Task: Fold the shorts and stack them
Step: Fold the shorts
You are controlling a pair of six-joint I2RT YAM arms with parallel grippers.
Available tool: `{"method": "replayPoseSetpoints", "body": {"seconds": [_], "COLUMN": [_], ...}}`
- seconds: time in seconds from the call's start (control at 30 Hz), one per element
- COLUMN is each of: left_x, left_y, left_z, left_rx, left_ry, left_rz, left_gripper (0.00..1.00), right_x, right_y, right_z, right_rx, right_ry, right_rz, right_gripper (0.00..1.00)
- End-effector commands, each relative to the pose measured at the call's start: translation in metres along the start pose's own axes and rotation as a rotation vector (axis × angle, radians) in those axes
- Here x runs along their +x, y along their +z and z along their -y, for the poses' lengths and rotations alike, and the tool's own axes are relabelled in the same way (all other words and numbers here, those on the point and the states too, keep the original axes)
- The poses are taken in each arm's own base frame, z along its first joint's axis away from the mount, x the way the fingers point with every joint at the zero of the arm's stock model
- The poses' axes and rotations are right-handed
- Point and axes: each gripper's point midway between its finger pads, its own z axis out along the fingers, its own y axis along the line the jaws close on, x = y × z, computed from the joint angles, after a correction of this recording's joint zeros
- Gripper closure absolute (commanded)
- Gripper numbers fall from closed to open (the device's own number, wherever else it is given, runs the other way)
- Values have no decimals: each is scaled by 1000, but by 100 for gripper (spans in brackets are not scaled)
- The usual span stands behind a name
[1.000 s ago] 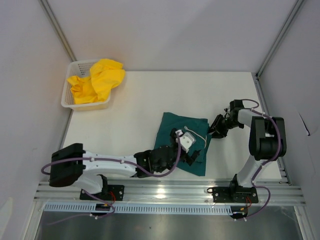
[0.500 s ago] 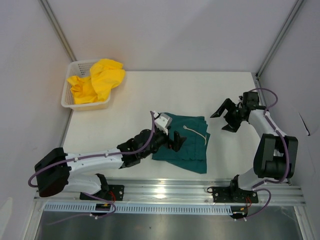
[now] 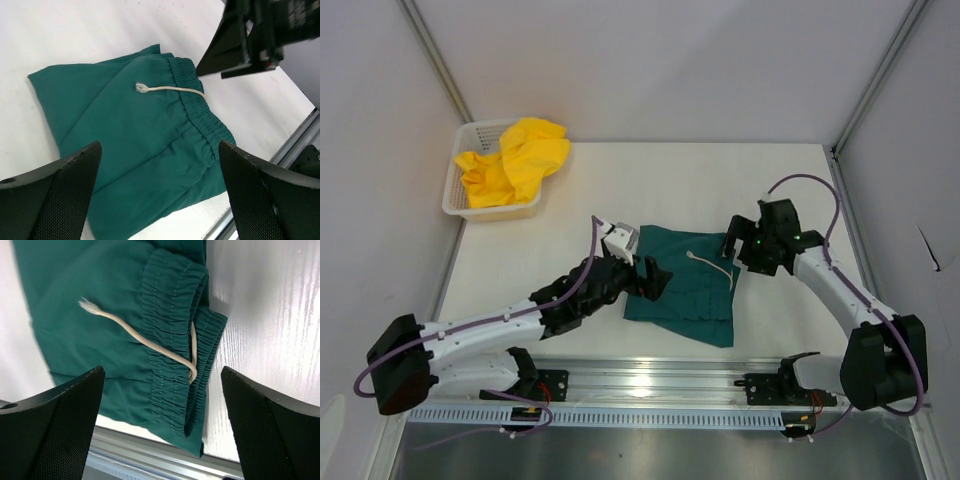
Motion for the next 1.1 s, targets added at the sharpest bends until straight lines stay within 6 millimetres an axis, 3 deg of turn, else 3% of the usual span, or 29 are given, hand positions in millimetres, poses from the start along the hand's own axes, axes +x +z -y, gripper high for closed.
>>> {"method": "replayPoseSetpoints", "body": {"seconds": [0.0, 0.03, 0.1, 0.37, 0.47, 0.53, 0.77, 0.93, 1.07], "left_x": [-24, -17, -27, -26, -20, -14, -12, -12, -10], "left_y": [-19, -23, -30, -57, -60, -62, -65, -66, -68], "left_z": [-9, -16, -20, -47, -55, -60, -70, -74, -84], "left_rx": [-53, -83, -105, -199, -227, -246, -288, -298, -340], "left_ry": [-43, -33, -40, 1, 13, 20, 4, -40, -81], "left_rz": [39, 1, 7, -35, -59, -80, -84, -90, -96], "left_gripper": [1, 1, 1, 1, 1, 1, 1, 1, 1], "right_x": [4, 13, 17, 38, 42, 46, 45, 38, 19], "right_y": [14, 18, 29, 68, 80, 85, 89, 95, 95], "right_z": [14, 9, 14, 15, 14, 11, -6, -18, -14], "right_rx": [155, 162, 220, 281, 281, 267, 176, 131, 195], "right_ry": [-92, -100, -113, -120, -133, -145, -247, -352, -377], "right_rz": [-12, -32, -28, -58, -67, -77, -83, -94, -47], "right_gripper": [0, 1, 1, 1, 11, 25, 55, 44, 20]}}
